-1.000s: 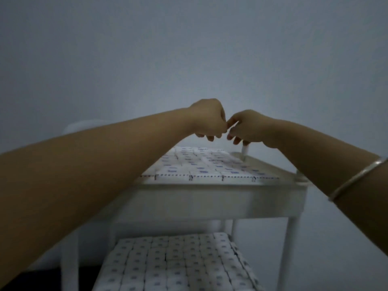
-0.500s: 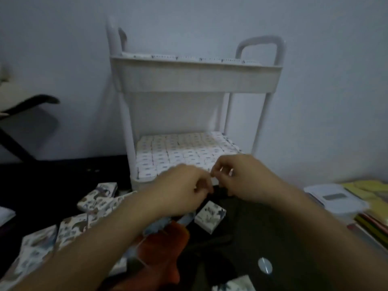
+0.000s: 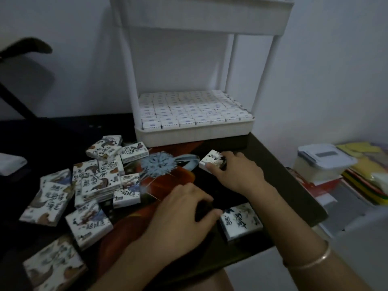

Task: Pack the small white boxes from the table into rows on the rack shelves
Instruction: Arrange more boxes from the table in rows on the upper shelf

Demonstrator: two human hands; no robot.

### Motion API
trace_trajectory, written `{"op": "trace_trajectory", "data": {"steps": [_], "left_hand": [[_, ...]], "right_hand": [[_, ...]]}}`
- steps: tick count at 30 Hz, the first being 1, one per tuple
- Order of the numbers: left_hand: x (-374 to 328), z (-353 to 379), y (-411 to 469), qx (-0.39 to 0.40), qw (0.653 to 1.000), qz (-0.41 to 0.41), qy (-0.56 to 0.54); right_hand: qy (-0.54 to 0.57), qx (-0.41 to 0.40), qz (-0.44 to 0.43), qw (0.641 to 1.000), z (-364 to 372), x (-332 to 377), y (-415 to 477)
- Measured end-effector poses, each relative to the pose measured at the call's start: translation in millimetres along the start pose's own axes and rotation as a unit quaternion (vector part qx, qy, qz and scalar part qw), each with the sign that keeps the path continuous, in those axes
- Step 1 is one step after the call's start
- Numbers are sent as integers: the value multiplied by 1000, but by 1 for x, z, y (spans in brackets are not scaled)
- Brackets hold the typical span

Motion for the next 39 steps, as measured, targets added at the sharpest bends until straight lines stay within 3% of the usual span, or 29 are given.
{"op": "trace_trajectory", "data": {"steps": [3,6,10,14,18,24,29,39], "left_hand": [[-9,27,1,10,998,1,58],[-16,40,0,10,996,25,86],[-15,33,-2,-4,1000,28,-6],[8,4,4,-59,991,-10,-121],[37,-4,3,-35,974,-76,-212],[56,-15,4,-30,971,-99,-214],[60,-34,13,-66,963,-105,-241],[-38,-172,116,-165,981,56,-80]], "right_hand": [[-19,-15,-5,1000,2,0,1],[42,-24,0,999,0,-6,6],[74,-44,-20,996,-7,-8,12],[157,-2,-62,986,-4,-2,21],[272,45,-77,958,-1,2,20],[408,96,-101,902,3,10,12],[452,57,-97,885,-12,5,14],[477,-43,-102,872,-82,-38,29]]}}
Point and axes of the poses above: each hand's wrist, its own y-axis towards the middle knuckle, its own z-axis out of the palm, x = y × z, the point moved 10 cm from there along y, towards the middle knuckle, and after that the axes turned 8 degrees about -y, right-handed, at the moved point
